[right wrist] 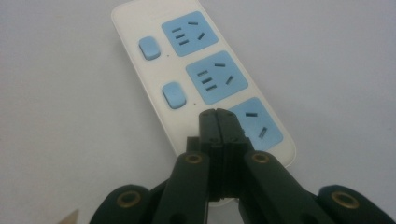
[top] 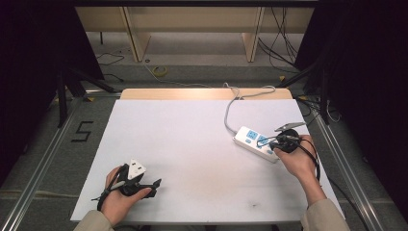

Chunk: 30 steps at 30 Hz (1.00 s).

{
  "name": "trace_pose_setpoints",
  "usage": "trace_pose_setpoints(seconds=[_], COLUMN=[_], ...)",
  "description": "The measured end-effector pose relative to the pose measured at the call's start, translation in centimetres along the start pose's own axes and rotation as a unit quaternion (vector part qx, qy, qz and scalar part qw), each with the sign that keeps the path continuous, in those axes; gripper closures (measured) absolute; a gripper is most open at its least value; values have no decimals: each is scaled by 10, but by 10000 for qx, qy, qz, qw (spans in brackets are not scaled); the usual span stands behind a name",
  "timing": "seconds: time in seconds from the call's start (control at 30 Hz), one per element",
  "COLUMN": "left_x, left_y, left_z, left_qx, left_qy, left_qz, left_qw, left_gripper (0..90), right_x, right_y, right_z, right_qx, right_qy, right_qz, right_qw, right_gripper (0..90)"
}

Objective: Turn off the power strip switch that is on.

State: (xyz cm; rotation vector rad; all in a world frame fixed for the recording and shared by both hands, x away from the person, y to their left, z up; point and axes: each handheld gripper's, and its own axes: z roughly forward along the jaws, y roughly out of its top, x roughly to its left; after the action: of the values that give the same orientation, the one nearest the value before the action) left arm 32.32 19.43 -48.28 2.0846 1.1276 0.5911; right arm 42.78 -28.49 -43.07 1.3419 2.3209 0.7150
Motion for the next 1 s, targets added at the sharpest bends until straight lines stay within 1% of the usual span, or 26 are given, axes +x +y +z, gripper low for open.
trace_pose_setpoints(seconds=[1.0], left_x=[0], left_y=[0], left_z=[0], left_qx=[-3], left_qy=[2], left_qz=[-6], left_qw=[10000], left_gripper=[162], right_x=[-3], right_y=[2], right_z=[7], right_qx=[134], right_qy=[-26], right_qz=[37], right_qw=[9999], right_gripper=[900])
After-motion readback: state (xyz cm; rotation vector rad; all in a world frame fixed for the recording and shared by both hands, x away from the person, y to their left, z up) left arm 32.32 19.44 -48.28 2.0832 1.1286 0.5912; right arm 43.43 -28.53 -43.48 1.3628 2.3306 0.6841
